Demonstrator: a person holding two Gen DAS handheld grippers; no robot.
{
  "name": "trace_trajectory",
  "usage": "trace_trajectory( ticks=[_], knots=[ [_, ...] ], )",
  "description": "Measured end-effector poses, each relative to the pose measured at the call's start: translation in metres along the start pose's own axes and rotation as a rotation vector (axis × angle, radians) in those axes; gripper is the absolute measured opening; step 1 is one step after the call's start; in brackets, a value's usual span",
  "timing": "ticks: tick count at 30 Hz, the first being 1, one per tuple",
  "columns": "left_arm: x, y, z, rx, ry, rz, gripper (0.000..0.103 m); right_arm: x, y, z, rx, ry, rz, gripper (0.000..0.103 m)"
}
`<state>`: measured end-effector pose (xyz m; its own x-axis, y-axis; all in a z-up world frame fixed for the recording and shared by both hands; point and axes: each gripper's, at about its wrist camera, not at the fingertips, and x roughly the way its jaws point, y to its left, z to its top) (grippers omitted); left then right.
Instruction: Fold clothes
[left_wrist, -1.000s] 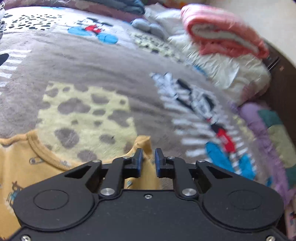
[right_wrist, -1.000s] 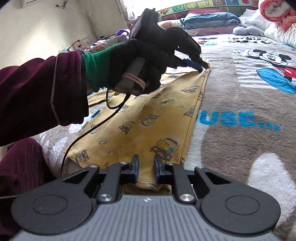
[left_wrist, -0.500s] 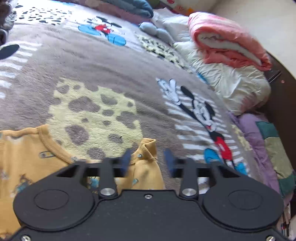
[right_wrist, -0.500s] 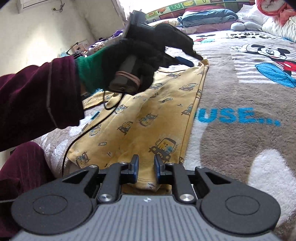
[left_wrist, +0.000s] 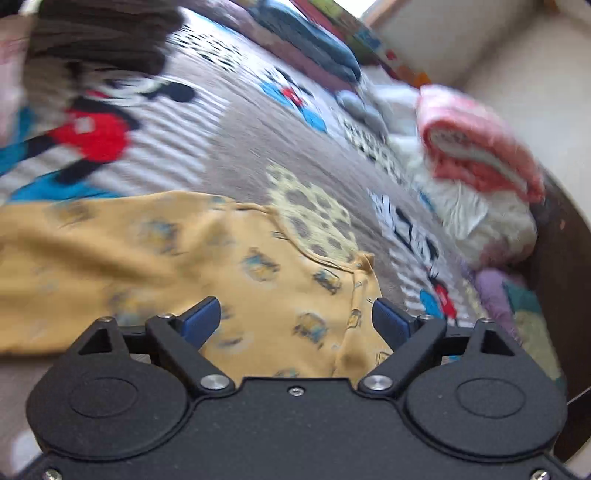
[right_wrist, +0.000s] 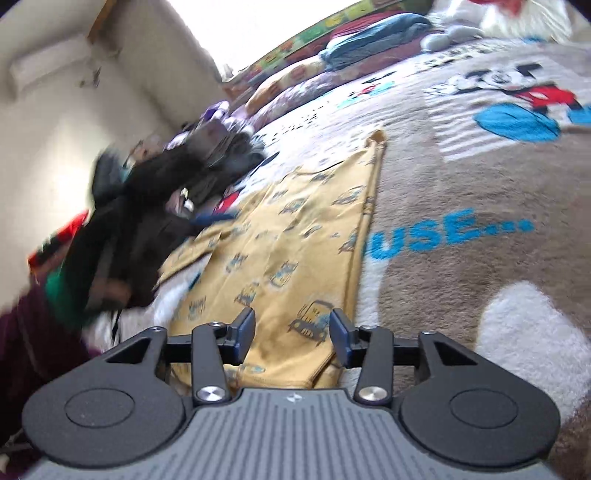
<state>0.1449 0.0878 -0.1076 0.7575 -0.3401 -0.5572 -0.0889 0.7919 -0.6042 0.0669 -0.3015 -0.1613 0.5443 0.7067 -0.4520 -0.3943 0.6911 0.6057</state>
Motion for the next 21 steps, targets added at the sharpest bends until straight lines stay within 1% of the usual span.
trace_trajectory(
  ticks=[4,7,8,11,12,13,14,16,17,18,21],
  knots=[
    [-0.05,0.025,-0.01,-0.042,-0.108,0.081,0.09,-0.006,-0.018,0.003,0.121,-0.044,-0.008,0.049],
    [-0.08,0.044,-0.015,-0.062,-0.135,0.181,0.09,-0.011,-0.033,0.004,0.212,-0.084,-0.008,0.05],
    [-0.089,0.051,-0.016,-0.073,-0.13,0.207,0.09,-0.013,-0.037,0.004,0.24,-0.095,-0.009,0.051],
    [-0.107,0.067,-0.015,-0.089,-0.13,0.357,0.09,-0.016,-0.047,0.003,0.296,-0.115,-0.018,0.051],
    [-0.113,0.072,-0.014,-0.094,-0.13,0.41,0.092,-0.015,-0.049,0.002,0.304,-0.116,-0.021,0.051],
    [-0.116,0.077,-0.011,-0.099,-0.121,0.475,0.103,-0.014,-0.05,0.002,0.311,-0.115,-0.025,0.051],
    [-0.121,0.082,-0.01,-0.099,-0.127,0.485,0.103,-0.013,-0.051,0.002,0.311,-0.112,-0.027,0.051],
    [-0.132,0.091,-0.007,-0.098,-0.148,0.47,0.103,-0.011,-0.05,0.002,0.304,-0.107,-0.032,0.051],
    [-0.141,0.097,-0.007,-0.112,-0.176,0.446,0.103,-0.01,-0.05,0.002,0.3,-0.105,-0.034,0.052],
    [-0.146,0.103,-0.006,-0.137,-0.176,0.451,0.103,-0.008,-0.049,0.002,0.297,-0.102,-0.036,0.052],
    [-0.147,0.117,-0.003,-0.167,-0.159,0.468,0.103,-0.005,-0.049,0.003,0.287,-0.095,-0.043,0.052]
  ],
)
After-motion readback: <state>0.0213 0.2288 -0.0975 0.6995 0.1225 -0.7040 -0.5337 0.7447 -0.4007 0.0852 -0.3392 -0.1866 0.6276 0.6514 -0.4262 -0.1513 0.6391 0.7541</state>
